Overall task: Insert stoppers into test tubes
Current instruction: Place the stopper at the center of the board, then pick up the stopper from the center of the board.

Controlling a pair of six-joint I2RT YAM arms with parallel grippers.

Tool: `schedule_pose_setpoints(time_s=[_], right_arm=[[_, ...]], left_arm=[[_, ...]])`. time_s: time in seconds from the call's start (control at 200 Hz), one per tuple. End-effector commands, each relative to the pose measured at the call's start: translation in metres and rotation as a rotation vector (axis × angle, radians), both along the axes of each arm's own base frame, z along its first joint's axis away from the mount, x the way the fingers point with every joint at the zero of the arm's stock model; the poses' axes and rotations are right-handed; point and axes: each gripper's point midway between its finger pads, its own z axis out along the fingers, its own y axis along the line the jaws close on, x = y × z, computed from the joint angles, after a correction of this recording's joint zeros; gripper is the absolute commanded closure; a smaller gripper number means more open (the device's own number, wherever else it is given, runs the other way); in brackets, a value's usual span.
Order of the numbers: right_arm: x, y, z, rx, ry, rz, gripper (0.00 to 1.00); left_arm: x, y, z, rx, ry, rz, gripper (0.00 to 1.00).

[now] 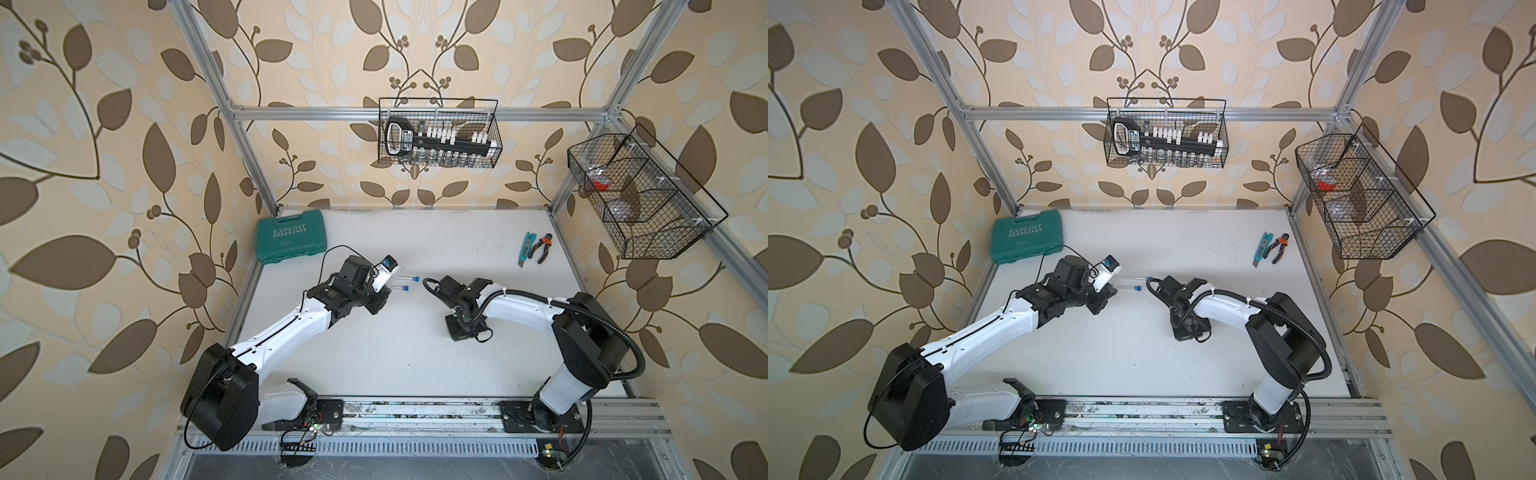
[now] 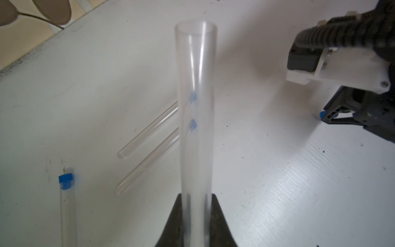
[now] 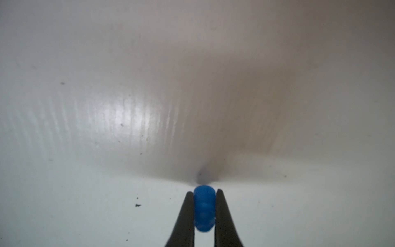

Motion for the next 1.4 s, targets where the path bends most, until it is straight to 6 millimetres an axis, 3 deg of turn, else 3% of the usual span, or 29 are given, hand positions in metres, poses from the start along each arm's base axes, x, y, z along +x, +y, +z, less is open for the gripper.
schedule_pose_setpoints(time_s=[0.0,0.135,0.215,0.275,0.415,0.585,0.735,0.865,1.02,1.115,1.334,1.394], right_arm=[[0.028,-0.028,0.012,-0.231,-0.080,0.044,0.93],[0.050,-0.023,0.000,-0.313,-0.086,0.063,0.94],[0.052,-0.014,-0.010,-0.334,-0.078,0.089,0.93],[0.052,-0.003,-0.013,-0.332,-0.080,0.110,0.86],[0.040,0.039,-0.011,-0.139,-0.065,0.114,0.72],[0.031,0.064,0.003,0.030,-0.071,0.099,0.71],[0.030,0.065,0.011,0.100,-0.066,0.079,0.72],[0.029,0.050,0.014,0.115,-0.055,0.024,0.68],[0.021,0.041,0.002,0.129,-0.001,-0.003,0.65],[0.020,0.046,-0.004,0.162,0.025,-0.006,0.66],[0.023,0.052,-0.014,0.159,0.051,0.016,0.73],[0.029,0.044,-0.016,0.146,0.051,-0.009,0.75]], left_arm=[[-0.002,0.011,0.002,0.046,-0.028,0.026,1.00],[-0.004,0.018,0.003,0.073,-0.040,0.037,1.00],[-0.005,0.021,0.005,0.081,-0.053,0.043,1.00],[-0.006,0.024,0.006,0.088,-0.064,0.052,1.00],[-0.007,0.029,0.007,0.096,-0.077,0.065,1.00],[-0.005,0.028,0.007,0.090,-0.076,0.071,1.00],[-0.004,0.028,0.007,0.091,-0.074,0.075,1.00],[-0.004,0.029,0.008,0.093,-0.077,0.078,1.00],[-0.004,0.028,0.007,0.089,-0.074,0.077,1.00],[-0.004,0.027,0.007,0.087,-0.071,0.075,1.00],[-0.003,0.027,0.009,0.090,-0.075,0.073,1.00],[-0.004,0.027,0.010,0.092,-0.077,0.071,1.00]])
